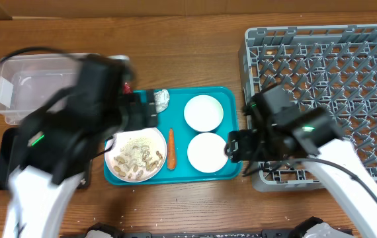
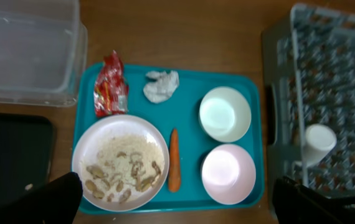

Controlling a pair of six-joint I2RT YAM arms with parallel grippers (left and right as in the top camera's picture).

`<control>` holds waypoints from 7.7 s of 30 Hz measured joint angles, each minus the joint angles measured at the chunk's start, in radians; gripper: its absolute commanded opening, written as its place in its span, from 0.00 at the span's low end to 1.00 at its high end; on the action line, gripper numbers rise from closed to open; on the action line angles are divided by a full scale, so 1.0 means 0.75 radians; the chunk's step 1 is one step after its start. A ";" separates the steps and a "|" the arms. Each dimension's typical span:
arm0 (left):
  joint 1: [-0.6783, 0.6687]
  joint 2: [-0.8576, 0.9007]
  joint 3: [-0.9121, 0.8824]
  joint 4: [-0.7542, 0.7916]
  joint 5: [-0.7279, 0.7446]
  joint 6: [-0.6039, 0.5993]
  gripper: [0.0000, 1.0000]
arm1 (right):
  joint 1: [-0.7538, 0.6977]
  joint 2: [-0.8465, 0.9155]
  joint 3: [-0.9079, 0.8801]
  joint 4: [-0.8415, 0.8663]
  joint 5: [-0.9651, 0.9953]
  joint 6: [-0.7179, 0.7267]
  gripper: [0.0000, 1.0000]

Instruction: Sort waste into correct bins and load items into the dishwasher

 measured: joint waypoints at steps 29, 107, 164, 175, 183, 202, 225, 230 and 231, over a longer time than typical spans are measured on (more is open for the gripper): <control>0.063 0.000 0.027 -0.087 -0.030 0.000 1.00 | 0.094 0.491 -0.207 0.375 0.214 0.082 0.04; 0.063 -0.556 0.075 -0.154 -0.319 -0.101 1.00 | -0.169 0.677 0.177 0.447 1.916 -0.037 0.55; 0.063 -0.556 0.074 -0.154 -0.323 -0.101 1.00 | -0.149 0.277 0.518 0.257 1.315 0.117 0.04; 0.063 -0.556 0.074 -0.154 -0.323 -0.101 1.00 | -0.692 0.399 0.483 0.319 1.683 0.126 0.04; 0.063 -0.556 0.074 -0.155 -0.323 -0.101 1.00 | -0.877 0.580 0.481 0.534 1.771 0.048 0.04; 0.063 -0.556 0.074 -0.155 -0.323 -0.101 1.00 | -0.835 0.928 0.479 0.671 1.895 -0.244 0.04; 0.063 -0.556 0.074 -0.155 -0.323 -0.101 1.00 | -0.815 0.949 0.477 0.920 2.050 -0.537 0.04; 0.063 -0.556 0.074 -0.155 -0.323 -0.101 1.00 | -0.808 1.005 0.477 0.910 2.076 -0.545 0.09; 0.063 -0.556 0.074 -0.155 -0.323 -0.101 1.00 | -0.803 1.008 0.477 0.911 2.084 -0.544 0.17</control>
